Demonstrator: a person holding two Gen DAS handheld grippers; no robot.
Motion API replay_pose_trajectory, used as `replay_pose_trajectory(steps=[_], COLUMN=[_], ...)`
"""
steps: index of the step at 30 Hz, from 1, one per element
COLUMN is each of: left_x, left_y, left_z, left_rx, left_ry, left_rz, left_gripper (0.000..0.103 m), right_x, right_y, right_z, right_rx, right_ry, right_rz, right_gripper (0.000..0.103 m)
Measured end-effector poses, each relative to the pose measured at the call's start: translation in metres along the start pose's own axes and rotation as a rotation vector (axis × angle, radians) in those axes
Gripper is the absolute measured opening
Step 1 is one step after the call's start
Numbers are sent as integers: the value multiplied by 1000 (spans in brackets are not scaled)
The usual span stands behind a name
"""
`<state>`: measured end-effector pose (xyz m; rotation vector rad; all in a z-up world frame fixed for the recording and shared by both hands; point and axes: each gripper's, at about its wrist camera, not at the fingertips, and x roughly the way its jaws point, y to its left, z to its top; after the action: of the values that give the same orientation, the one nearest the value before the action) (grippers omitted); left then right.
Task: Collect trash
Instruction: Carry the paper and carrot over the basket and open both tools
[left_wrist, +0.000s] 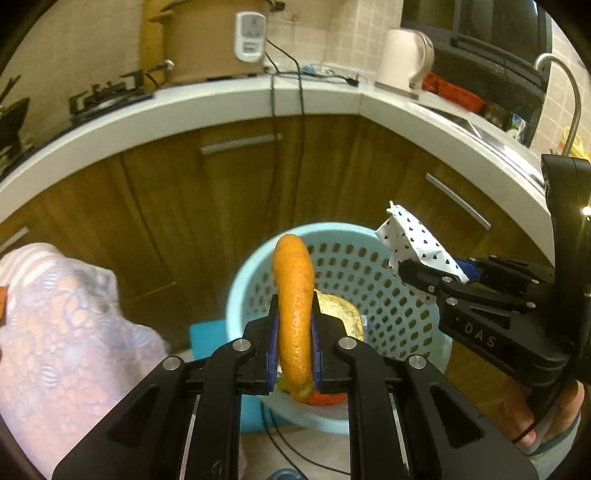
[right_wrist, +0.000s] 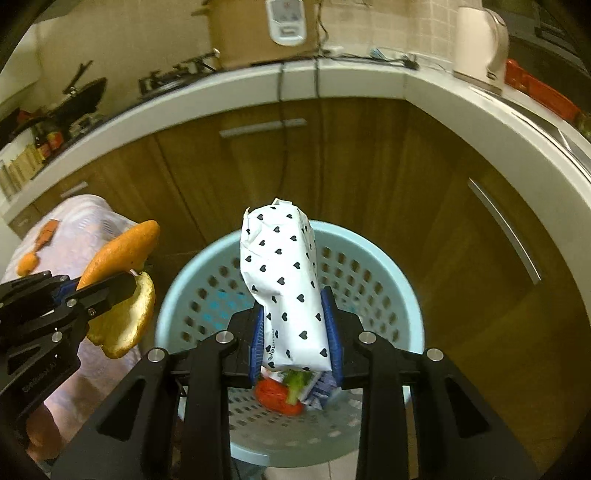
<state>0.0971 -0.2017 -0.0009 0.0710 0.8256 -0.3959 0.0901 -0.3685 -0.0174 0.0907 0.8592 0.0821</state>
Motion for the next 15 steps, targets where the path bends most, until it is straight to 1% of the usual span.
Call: replay_pose_trajectory(steps=[3, 7, 8, 10, 11, 12, 15], left_x=[14, 25, 27, 30, 30, 28, 21], left_y=[-3, -5, -4, -2, -1, 1, 8], left_z=[1, 3, 3, 3, 2, 2, 2], left_rx=[-11, -18, -21, -28, -29, -32, -54], left_ry=[28, 47, 53, 65, 65, 59, 49], left_rz=[-24, -37, -37, -34, -31, -24, -24], left_gripper=[13, 15, 18, 30, 41, 47, 52], right_x=[3, 12, 14, 20, 23, 24, 25], right_y=[-8, -13, -14, -13, -12, -11, -9], right_z=[-4, -7, -7, -8, -9, -9, -10], right_rx=[12, 12, 13, 13, 14, 14, 7], right_ry=[14, 43, 52, 81, 94, 98, 101], right_rz=[-5, -26, -27, -30, -34, -38, -29], right_gripper=[26, 26, 28, 42, 56, 59, 60])
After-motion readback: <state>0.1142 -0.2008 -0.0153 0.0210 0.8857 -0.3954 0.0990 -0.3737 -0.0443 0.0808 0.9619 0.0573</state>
